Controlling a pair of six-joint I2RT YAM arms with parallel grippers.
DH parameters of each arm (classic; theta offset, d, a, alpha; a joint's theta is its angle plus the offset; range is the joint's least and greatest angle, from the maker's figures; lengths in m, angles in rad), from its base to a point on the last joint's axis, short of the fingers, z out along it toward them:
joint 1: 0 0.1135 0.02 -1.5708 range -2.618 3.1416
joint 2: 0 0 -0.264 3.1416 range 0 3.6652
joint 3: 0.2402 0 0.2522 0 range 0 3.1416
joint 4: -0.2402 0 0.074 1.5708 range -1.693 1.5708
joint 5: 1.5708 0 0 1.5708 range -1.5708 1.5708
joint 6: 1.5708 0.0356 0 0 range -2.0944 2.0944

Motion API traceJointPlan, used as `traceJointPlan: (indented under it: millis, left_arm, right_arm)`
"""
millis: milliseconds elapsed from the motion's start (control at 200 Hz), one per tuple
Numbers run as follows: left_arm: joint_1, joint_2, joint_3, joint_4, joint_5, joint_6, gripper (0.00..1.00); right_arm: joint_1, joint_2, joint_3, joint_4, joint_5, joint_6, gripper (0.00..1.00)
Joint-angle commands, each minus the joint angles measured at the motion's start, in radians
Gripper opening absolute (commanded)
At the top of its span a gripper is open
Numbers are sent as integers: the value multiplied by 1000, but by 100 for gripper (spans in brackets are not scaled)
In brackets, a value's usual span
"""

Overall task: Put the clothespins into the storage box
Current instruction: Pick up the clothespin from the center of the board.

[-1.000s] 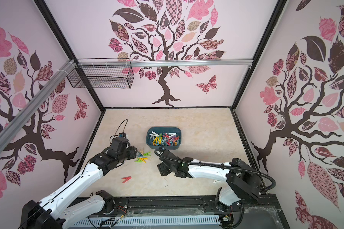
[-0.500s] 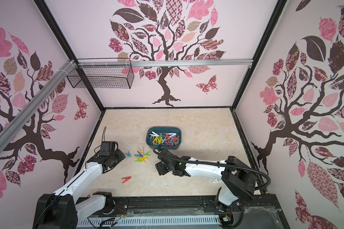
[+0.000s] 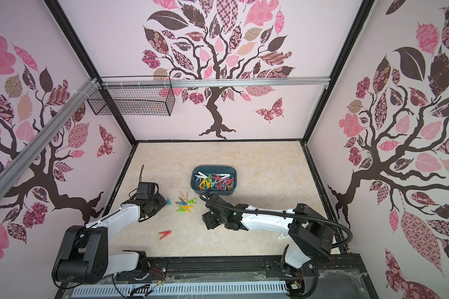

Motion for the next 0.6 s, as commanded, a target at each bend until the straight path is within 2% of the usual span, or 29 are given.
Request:
traceJointPlan:
  millis: [0, 340, 505, 595]
  left_arm:
    - [4, 24, 44, 38, 2, -8, 44]
    - [4, 105, 71, 53, 18, -3, 33]
    - [4, 125, 73, 60, 40, 2, 22]
    - [2, 113, 68, 60, 49, 3, 14]
  right_arm:
    - [8, 29, 30, -16, 8, -5, 71]
    - [8, 15, 18, -16, 27, -7, 71]
    - [8, 2, -7, -9, 33, 1, 71]
    - [9, -1, -12, -8, 35, 5, 71]
